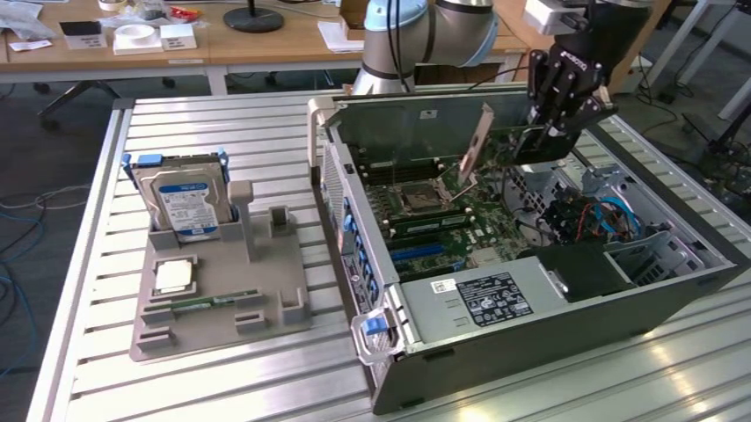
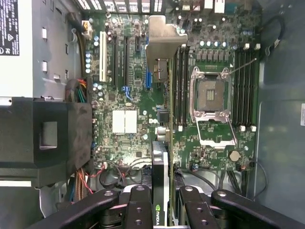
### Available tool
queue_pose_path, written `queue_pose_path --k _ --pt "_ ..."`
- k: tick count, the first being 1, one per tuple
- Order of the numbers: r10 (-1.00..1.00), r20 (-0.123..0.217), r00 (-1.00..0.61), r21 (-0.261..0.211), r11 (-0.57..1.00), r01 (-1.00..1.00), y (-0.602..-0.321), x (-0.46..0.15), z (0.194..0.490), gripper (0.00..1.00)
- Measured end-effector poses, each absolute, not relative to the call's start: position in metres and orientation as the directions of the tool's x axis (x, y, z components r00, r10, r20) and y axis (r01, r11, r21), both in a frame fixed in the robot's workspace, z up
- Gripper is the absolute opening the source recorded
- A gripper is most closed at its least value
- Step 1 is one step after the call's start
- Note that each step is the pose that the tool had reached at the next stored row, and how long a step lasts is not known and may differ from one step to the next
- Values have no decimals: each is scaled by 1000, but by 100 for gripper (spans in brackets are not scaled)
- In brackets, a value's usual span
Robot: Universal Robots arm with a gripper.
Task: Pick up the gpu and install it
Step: 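Insert the gpu into the slot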
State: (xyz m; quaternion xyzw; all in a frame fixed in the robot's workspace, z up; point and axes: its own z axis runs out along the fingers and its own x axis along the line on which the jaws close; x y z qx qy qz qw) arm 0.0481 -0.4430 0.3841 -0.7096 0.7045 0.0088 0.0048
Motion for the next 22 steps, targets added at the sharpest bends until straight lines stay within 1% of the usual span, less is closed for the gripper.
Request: queue_pose_path --k 3,22 --pt "-1000 -19 8 -3 -8 -1000 -443 46 383 27" --pt "-1000 -19 8 -4 -8 -1000 -443 38 383 27"
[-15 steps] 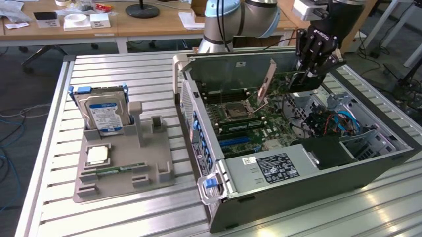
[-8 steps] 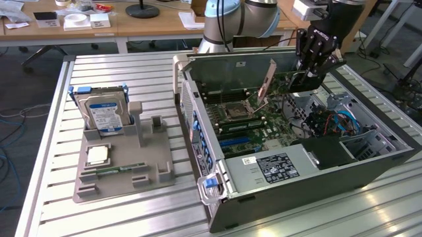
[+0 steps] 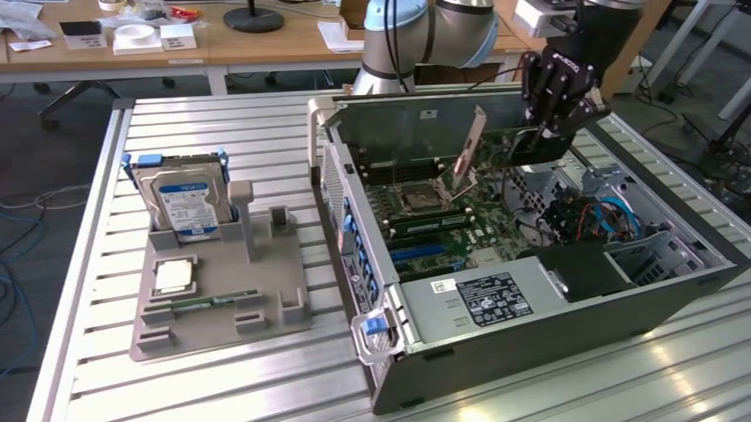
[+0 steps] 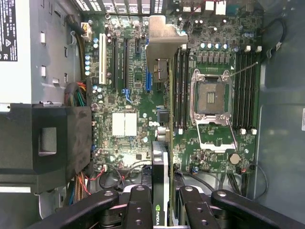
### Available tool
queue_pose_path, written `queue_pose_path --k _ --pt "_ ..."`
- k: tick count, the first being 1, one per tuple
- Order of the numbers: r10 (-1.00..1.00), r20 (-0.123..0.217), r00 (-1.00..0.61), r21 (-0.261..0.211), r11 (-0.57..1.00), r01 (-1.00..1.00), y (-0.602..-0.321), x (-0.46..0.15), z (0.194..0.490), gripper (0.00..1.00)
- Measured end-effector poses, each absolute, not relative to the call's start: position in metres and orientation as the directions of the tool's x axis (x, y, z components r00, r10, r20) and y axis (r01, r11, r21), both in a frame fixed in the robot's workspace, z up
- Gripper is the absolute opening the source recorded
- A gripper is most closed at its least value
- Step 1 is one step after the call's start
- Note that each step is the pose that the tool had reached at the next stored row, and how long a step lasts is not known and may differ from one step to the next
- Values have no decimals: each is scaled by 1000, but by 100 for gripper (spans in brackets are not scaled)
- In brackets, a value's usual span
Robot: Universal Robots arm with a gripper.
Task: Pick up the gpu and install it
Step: 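Insert the gpu into the slot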
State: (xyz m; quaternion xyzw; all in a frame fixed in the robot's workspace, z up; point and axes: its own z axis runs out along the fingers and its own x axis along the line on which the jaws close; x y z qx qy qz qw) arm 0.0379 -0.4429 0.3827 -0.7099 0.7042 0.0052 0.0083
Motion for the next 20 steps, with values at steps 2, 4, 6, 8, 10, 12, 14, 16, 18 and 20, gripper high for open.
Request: queue_pose_path --k 2,4,6,8,10,12,14,16,18,20 --pt "-1000 -19 8 -5 -8 -1000 -443 35 382 27" --pt "-1000 -19 8 -6 -8 -1000 -443 32 382 27" --pt "-1000 -19 8 -7 -8 -1000 -443 28 382 27" --pt "-1000 -19 8 -8 -8 -1000 -443 26 382 27" --pt "-1000 -19 8 -8 -8 -1000 -443 24 382 27" --pt "-1000 -19 8 -8 -8 -1000 -443 22 382 27" --pt "-1000 -19 8 -9 -8 -1000 -443 21 382 27" --pt "-1000 -19 8 -9 -8 -1000 -443 19 382 27" --pt "-1000 -19 8 -9 -8 -1000 -443 18 382 27" --pt "-1000 -19 8 -9 -8 -1000 -443 17 382 27"
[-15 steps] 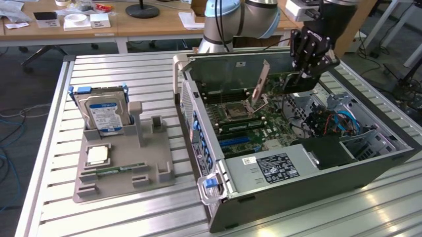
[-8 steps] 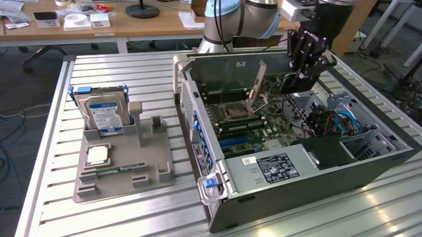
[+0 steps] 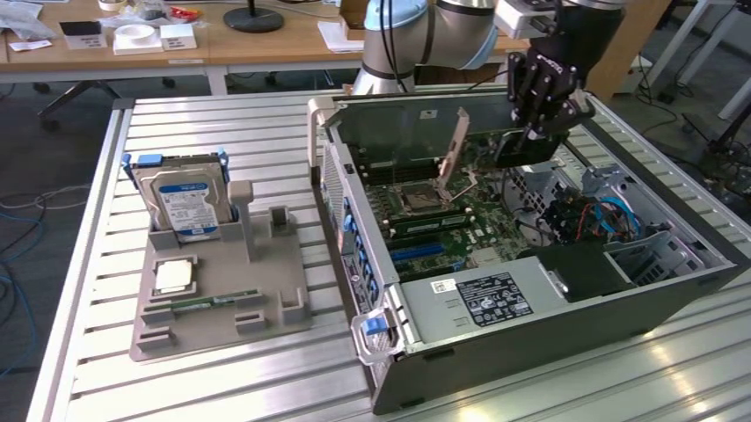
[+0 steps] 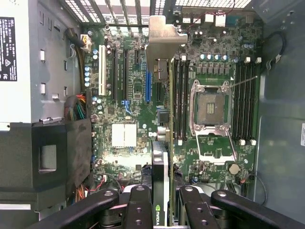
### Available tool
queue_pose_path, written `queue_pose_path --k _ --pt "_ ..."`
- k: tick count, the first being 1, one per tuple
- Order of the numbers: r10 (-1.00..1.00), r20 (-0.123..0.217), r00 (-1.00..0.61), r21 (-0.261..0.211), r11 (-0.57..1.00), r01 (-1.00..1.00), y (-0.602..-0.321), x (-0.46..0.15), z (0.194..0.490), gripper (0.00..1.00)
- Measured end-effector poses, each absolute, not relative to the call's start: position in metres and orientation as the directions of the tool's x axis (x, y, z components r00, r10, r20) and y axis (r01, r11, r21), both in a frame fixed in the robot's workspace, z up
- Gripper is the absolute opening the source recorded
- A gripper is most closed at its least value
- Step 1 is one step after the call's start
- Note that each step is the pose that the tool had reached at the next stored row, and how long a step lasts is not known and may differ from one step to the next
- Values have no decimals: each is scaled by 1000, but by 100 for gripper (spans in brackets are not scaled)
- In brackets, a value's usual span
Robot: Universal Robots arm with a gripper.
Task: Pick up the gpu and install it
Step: 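Insert the gpu into the slot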
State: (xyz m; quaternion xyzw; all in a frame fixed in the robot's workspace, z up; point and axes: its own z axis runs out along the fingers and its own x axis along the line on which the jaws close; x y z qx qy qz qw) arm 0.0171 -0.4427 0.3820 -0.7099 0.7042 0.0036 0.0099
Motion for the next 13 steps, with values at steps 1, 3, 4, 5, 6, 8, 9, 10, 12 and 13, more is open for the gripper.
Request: queue_pose_path --k 1,3,4,5,6,8,9,10,12,13 --pt "-1000 -19 8 -9 -8 -1000 -443 17 382 27" --pt "-1000 -19 8 -9 -8 -1000 -443 16 382 27" --pt "-1000 -19 8 -9 -8 -1000 -443 16 382 27" --pt "-1000 -19 8 -9 -8 -1000 -443 15 382 27" --pt "-1000 -19 8 -10 -8 -1000 -443 14 382 27" --pt "-1000 -19 8 -10 -8 -1000 -443 14 382 27" --pt "-1000 -19 8 -10 -8 -1000 -443 14 382 27" --pt "-1000 -19 8 -10 -8 -1000 -443 13 382 27" --pt "-1000 -19 8 -10 -8 -1000 -443 13 382 27" --pt "-1000 -19 8 -10 -8 -1000 -443 13 382 27"
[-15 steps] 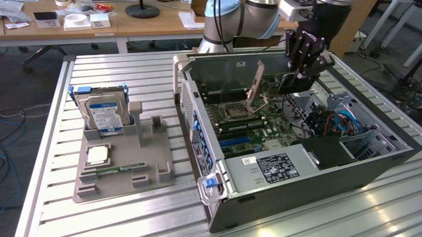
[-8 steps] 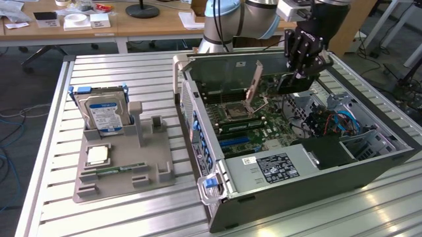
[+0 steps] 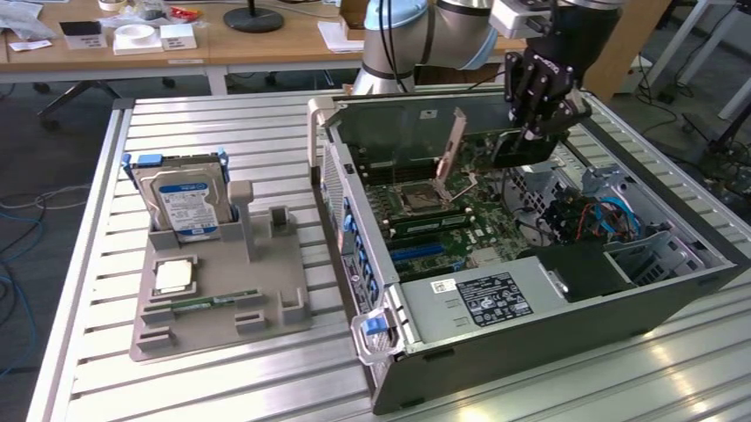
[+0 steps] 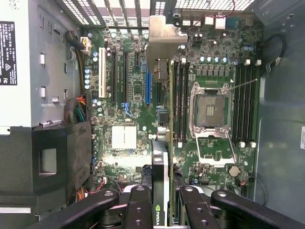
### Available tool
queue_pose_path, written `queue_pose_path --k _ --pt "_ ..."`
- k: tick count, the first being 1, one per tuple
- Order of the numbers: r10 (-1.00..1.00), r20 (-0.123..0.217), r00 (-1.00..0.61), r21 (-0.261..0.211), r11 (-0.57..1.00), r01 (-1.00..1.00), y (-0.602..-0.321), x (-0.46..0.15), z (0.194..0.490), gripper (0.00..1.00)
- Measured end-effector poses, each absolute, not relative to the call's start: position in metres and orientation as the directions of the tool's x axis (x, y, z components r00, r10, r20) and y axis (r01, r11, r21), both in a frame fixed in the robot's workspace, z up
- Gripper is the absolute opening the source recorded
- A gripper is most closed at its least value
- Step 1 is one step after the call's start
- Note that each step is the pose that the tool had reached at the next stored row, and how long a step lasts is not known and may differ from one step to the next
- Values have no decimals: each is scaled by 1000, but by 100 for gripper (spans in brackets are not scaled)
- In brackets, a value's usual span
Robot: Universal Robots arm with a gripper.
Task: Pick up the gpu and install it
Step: 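Insert the gpu into the slot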
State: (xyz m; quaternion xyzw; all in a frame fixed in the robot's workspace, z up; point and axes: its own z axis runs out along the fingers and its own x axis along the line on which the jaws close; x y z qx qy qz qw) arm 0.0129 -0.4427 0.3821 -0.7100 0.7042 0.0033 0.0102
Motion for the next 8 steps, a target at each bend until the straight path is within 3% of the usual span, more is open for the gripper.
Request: queue_pose_path --k 8 --pt "-1000 -19 8 -10 -8 -1000 -443 11 382 27"
